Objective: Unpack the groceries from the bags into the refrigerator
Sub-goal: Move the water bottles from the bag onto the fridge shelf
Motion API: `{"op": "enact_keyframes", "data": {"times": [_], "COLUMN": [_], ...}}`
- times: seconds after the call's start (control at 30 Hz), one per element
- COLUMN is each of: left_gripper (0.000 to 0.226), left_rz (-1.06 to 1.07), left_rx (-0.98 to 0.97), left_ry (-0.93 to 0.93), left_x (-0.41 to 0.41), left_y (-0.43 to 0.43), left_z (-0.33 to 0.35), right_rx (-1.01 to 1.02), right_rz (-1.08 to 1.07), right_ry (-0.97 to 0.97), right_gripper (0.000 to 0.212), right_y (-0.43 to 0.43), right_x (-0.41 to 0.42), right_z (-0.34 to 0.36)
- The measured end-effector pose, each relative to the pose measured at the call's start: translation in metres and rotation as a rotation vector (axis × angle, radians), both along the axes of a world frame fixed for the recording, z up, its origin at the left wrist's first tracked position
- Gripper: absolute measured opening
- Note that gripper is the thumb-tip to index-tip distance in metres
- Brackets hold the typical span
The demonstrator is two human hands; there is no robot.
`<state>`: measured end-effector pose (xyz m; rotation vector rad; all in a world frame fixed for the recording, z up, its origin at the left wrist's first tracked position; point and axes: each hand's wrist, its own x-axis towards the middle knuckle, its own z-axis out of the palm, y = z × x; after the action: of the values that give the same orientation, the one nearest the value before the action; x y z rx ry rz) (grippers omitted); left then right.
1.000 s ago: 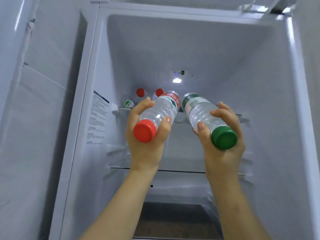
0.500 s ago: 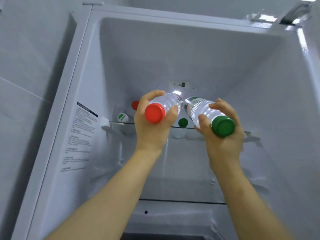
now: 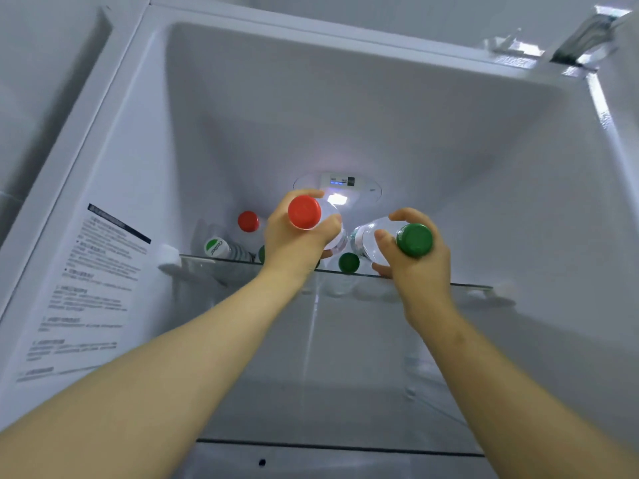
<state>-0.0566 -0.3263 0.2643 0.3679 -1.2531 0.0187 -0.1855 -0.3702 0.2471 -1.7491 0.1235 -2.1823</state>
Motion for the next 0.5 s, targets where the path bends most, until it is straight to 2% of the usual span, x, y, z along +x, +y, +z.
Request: {"op": "enact_keyframes", "data": {"times": [0.17,0.33,0.5], "left_gripper": [0.034,0.026,0.033], "left_rz": [0.130,0.228,0.507], "left_rx": [0.060,0.101,0.103], "left_ry": [-0.047,-0.181,-0.246], "left_x": [0.005,0.007,0.010], "left_y": [-0.019,-0.025,-0.040], "left_z": [0.012,0.021,0.030], "right_rx": [0.014,0.016,0.124], "right_rz": [-0.075,-0.147,-0.253], "right_ry": [0.081,0.162,0.192], "right_gripper": [0.026,0.027,0.022], "right_y": [-0.014,-0.025,-0.034], "right_x": [-0.001,-0.003,0.002], "right_z": [0.012,0.023,0.033]}}
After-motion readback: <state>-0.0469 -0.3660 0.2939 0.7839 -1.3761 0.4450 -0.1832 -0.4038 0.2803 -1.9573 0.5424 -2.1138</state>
